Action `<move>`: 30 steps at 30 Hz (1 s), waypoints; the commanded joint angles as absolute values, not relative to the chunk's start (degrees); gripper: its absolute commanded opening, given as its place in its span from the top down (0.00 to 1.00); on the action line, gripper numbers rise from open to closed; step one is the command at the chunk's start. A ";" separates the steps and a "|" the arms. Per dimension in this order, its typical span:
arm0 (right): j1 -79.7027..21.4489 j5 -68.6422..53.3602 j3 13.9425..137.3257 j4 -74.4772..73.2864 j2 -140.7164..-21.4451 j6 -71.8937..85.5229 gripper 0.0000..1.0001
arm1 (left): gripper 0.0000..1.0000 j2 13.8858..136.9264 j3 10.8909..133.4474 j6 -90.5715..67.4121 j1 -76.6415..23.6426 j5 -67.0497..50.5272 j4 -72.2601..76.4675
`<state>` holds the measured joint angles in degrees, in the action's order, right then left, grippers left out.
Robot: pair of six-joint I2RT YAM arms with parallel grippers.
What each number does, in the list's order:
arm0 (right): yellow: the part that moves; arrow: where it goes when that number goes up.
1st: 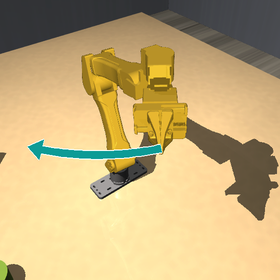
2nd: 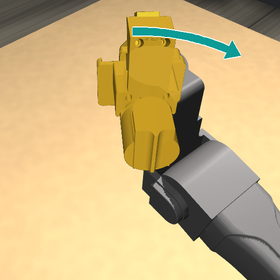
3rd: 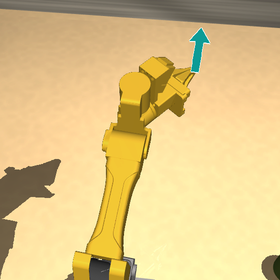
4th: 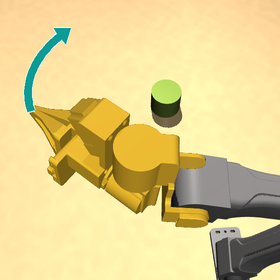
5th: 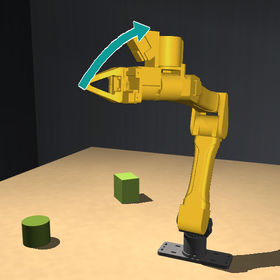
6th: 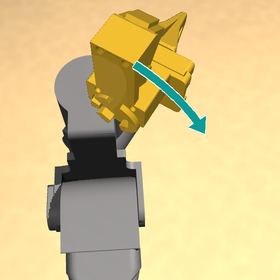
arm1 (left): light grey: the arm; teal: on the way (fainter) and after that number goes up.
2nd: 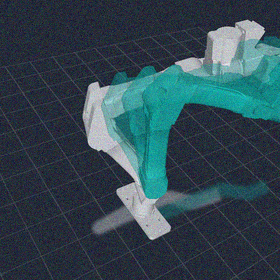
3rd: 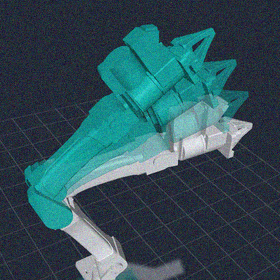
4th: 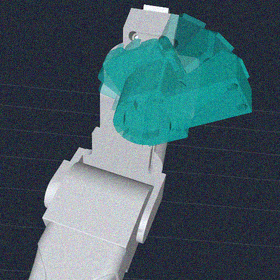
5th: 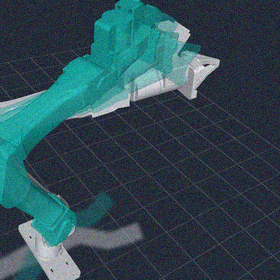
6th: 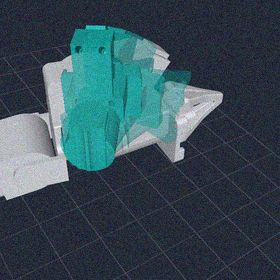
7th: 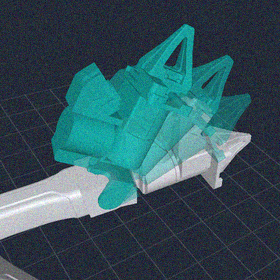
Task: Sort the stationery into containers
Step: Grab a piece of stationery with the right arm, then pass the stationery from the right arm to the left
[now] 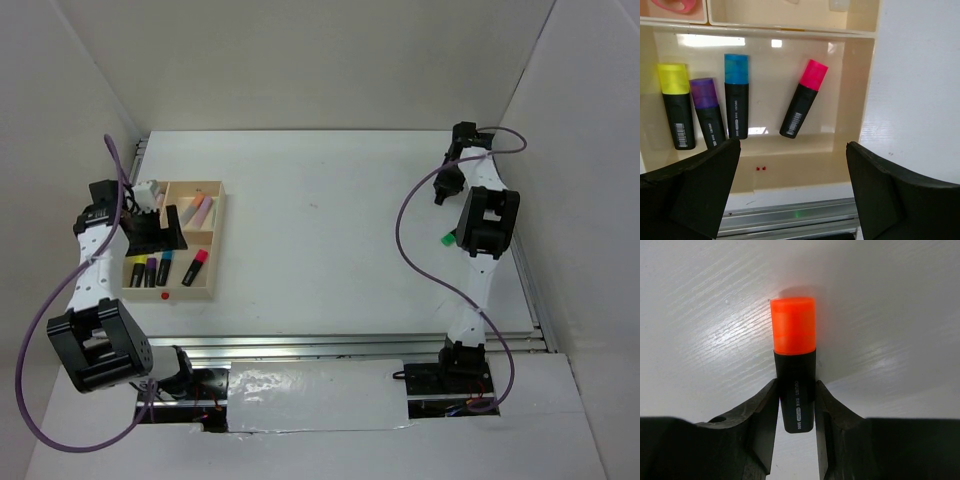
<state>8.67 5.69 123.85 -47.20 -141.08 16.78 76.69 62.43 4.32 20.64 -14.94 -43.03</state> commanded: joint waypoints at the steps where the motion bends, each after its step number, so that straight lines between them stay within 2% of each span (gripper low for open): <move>1: 9.05 -2.17 122.97 -52.47 -141.77 14.15 1.00 | 0.01 72.00 64.95 4.83 22.93 -23.95 -42.98; 7: 3.70 -9.83 102.51 -39.85 -124.74 7.66 1.00 | 0.01 62.07 62.94 0.45 24.34 -35.32 -35.97; 9: 0.37 -11.24 94.86 -37.19 -117.36 5.89 1.00 | 0.01 59.43 60.57 -6.12 24.35 -40.39 -33.24; 12: -6.30 -14.67 87.20 -33.41 -109.27 5.18 1.00 | 0.10 56.96 57.41 -13.67 23.74 -47.35 -27.09; 13: -7.63 -15.55 84.23 -32.18 -105.51 5.10 1.00 | 0.11 56.26 56.87 -15.97 21.90 -47.98 -24.20; 20: -21.25 -19.60 78.49 -26.28 -93.96 7.30 1.00 | 0.09 54.32 52.65 -32.06 13.28 -43.25 -13.38; 30: -39.72 -7.32 82.96 -22.32 -90.78 6.94 1.00 | 0.11 59.85 53.26 -44.73 -7.62 -31.56 -5.72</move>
<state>-37.15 -12.88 79.55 -25.67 -91.96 6.76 58.26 51.62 -39.40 -3.46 -36.10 -11.29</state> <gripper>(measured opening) 0.378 0.891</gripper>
